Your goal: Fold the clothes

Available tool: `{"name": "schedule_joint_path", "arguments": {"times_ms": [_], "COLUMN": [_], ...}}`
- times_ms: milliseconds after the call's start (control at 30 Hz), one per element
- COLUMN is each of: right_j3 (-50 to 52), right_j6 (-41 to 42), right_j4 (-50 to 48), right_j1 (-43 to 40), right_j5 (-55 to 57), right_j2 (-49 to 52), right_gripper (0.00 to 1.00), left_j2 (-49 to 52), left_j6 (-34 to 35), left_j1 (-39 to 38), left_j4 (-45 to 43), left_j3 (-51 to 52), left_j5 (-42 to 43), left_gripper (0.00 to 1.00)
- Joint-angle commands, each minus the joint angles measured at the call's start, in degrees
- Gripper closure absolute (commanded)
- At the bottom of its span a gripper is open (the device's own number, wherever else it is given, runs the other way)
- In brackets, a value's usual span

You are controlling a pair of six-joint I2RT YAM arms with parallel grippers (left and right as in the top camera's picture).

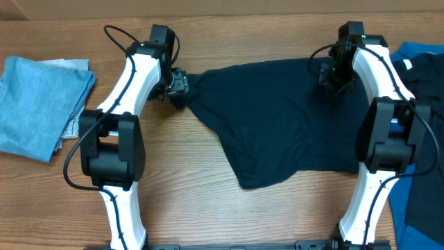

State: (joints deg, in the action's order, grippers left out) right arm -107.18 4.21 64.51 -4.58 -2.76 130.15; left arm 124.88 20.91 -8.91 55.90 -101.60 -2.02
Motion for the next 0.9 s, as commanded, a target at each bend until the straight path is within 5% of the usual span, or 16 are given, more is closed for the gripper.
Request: {"name": "schedule_joint_path", "arguments": {"times_ms": [0,133,333,467,867], "right_j3": [0.26,0.26,0.26,0.26,0.26], "right_j6": [-0.20,-0.20,-0.20,-0.20,-0.17], "right_j4": [0.04,-0.20,-0.17,-0.22,-0.15], "right_j1": [-0.26,-0.26,-0.26,-0.26,-0.26], "right_j5": [-0.35,-0.35,-0.35,-0.35,-0.35], "right_j2": [-1.14,-1.14,-1.14,-1.11,-1.14], "right_gripper": [0.77,0.77,0.76,0.76,0.76], "left_j2": [0.48,0.48,0.48,0.48,0.48], "left_j6": [3.78,6.93,-12.13,-15.80,-16.00], "left_j1": [1.66,5.60,5.55,5.53,5.79], "left_j4": [-2.47,-8.59,-17.55,-17.84,-27.85], "left_j3": [-0.52,-0.48,5.14,8.46,12.26], "left_j5": [-1.14,0.76,12.44,12.39,11.91], "left_gripper": [0.15,0.23,0.22,0.27,0.30]}}
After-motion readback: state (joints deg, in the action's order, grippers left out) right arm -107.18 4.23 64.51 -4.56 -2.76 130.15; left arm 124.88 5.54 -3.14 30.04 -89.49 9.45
